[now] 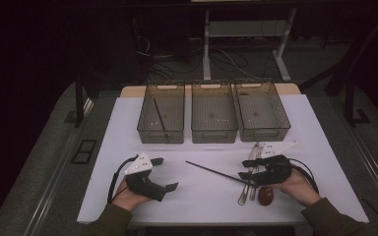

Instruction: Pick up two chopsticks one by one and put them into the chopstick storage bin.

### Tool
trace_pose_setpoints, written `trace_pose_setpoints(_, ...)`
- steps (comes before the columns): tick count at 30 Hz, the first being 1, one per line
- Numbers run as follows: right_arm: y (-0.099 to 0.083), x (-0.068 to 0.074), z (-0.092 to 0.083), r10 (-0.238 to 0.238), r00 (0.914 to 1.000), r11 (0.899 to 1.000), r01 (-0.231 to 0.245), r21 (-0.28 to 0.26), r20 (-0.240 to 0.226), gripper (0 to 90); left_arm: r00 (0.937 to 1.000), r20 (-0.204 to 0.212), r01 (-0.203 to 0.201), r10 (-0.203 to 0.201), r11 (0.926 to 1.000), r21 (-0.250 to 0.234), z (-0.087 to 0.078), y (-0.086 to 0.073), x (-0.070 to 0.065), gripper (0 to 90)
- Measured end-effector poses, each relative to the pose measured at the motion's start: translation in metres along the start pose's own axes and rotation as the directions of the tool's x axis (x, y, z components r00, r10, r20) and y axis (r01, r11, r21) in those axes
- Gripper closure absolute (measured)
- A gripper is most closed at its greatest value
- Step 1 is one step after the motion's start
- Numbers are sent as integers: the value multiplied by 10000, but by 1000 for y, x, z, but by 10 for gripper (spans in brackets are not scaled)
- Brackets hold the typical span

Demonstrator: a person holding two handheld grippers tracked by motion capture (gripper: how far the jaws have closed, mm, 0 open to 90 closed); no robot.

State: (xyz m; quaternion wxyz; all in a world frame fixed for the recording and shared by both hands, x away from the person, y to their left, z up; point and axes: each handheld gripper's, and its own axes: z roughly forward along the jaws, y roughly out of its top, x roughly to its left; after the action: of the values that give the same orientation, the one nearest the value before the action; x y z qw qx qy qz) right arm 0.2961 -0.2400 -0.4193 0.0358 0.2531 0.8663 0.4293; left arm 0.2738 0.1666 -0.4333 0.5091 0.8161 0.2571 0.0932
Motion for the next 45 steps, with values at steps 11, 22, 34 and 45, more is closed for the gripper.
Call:
trace_pose_setpoints(11, -5, 3, 21, -323, 9994, 9948, 334, 958, -134, 663, 10000, 13, 22, -22, 10000, -25, 0, 0, 0, 0)
trace_pose_setpoints(22, -9, 2, 26, -467, 9989, 9872, 477, 1525, -98, 755, 10000, 18, -13, 13, 10000, -4, 0, 0, 0, 0)
trace_pose_setpoints(34, -9, 4, 31, -628, 9980, 9824, 638, 1755, -114, 818, 10000, 30, -19, 19, 10000, -1, 0, 0, 0, 0)
trace_pose_setpoints(45, -9, 2, 29, -489, 9985, 9862, 523, 1571, -259, 837, 10000, 27, -31, 31, 10000, -13, 0, 0, 0, 0)
